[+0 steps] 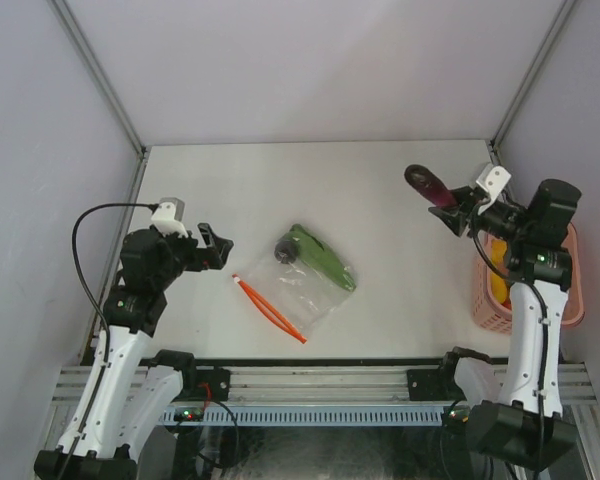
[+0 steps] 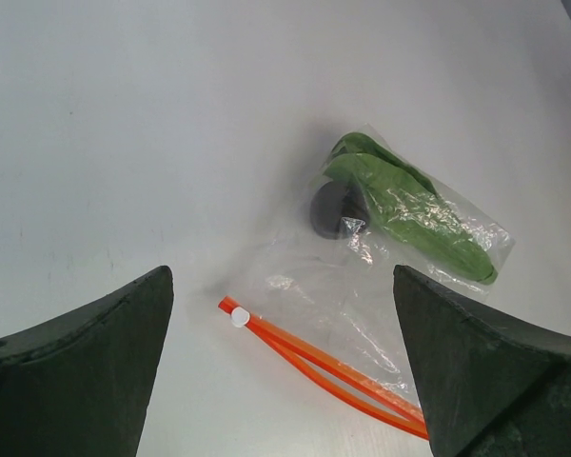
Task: Open the zip-top bag and remove the fake food
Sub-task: Place the fake vegetable in the bin.
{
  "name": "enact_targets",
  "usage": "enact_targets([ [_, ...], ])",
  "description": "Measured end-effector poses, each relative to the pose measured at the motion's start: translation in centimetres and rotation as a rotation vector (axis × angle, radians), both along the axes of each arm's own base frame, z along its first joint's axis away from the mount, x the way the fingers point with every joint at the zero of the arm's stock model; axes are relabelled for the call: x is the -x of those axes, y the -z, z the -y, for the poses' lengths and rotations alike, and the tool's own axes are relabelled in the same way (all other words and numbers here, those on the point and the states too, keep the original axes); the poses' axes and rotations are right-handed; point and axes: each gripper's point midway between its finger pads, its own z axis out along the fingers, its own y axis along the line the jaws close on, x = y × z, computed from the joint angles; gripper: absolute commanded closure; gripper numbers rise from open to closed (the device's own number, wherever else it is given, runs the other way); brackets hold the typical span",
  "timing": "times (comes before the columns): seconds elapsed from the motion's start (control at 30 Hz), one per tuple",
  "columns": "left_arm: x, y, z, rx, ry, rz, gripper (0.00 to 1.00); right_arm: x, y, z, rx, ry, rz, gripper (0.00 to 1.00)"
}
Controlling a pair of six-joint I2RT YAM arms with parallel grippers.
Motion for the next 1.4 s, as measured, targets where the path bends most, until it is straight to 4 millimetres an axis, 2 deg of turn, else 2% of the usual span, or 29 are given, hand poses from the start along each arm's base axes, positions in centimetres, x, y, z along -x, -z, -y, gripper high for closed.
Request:
enact_targets([
  [0.17, 0.3, -0.5, 0.0, 0.003, 0.001, 0.022, 0.00, -0.2, -1.1, 4.0, -0.042, 0.174, -0.020, 0.99],
  [0.43, 0.4, -0.9, -0.1, 0.005, -0.001, 0.034, 0.00, -0.3, -1.7, 11.1, -0.100, 0.452, -0.045, 0.99],
  [0.63, 0.6, -1.2, 0.0, 0.008, 0.002, 0.047, 0.00, -0.3, -1.9, 14.5, -0.117, 0.591, -0.062, 0.99],
  [0.9, 0.7, -1.4, 0.0, 0.010, 0.006, 0.054, 0.00, -0.8, -1.4, 17.7, -0.106, 0.733, -0.101, 0.98],
  [1.07, 0.7, -1.4, 0.0, 0.010, 0.004, 0.054, 0.00, -0.8, 0.0, 19.4, -0.110, 0.820, -0.164, 0.95],
  [1.4, 0.7, -1.4, -0.1, 0.010, 0.004, 0.054, 0.00, 1.2, 3.2, 21.5, -0.118, 0.966, -0.309, 0.93],
])
